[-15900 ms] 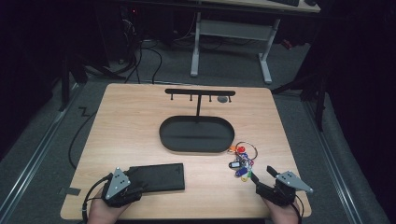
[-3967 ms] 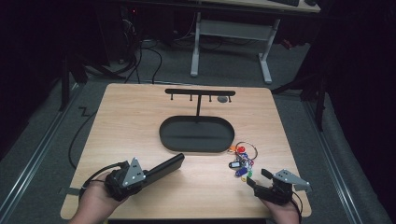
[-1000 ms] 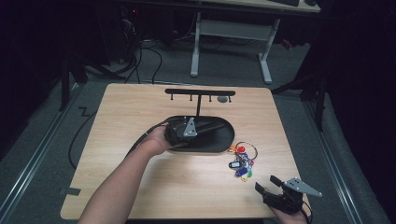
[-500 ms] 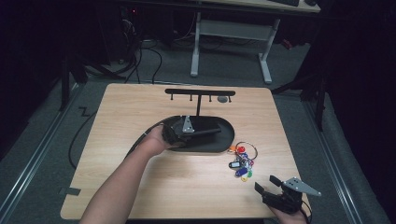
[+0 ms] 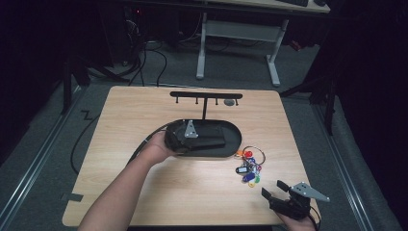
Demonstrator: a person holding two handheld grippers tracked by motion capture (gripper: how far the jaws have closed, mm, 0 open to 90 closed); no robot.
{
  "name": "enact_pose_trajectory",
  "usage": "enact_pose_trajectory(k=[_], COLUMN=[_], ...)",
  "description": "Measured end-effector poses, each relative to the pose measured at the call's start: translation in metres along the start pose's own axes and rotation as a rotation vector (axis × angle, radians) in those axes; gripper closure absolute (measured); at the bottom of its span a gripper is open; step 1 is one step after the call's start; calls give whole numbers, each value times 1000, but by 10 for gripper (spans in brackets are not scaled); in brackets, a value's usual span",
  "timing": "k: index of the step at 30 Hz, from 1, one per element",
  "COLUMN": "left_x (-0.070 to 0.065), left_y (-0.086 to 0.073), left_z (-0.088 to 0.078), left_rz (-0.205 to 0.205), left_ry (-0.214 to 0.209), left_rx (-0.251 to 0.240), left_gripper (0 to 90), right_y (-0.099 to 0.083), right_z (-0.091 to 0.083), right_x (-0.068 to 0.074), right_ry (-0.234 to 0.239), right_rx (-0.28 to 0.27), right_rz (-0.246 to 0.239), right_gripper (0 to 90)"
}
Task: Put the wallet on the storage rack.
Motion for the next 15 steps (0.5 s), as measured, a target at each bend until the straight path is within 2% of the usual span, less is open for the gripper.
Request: enact_pose_trajectory(k=[3,6,15], left_x=[-1,-5,-18], left_y=[-3,-6,-23], left_z=[-4,-11,-31], left_rz=[-15,-17,-61], left_ry=[-3,13,29], left_rx=[4,-14,-40], left_gripper=[548,547,531], right_y=[0,1,2], right_z=[1,1,5], right_x=[0,0,3], right_ry=[2,2,9], right_rx=[1,3,11], right_rz=[-5,-5,-20], right_gripper=[237,236,235])
Point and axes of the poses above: each handheld gripper's, and its own axes: z roughly forward along the jaws, y roughly out of its top, x roughly to its left, the point moved 6 cm from there along z, roughly forward along the jaws, and after that the axes turned 8 degrees about y, right-handed, at the moved point
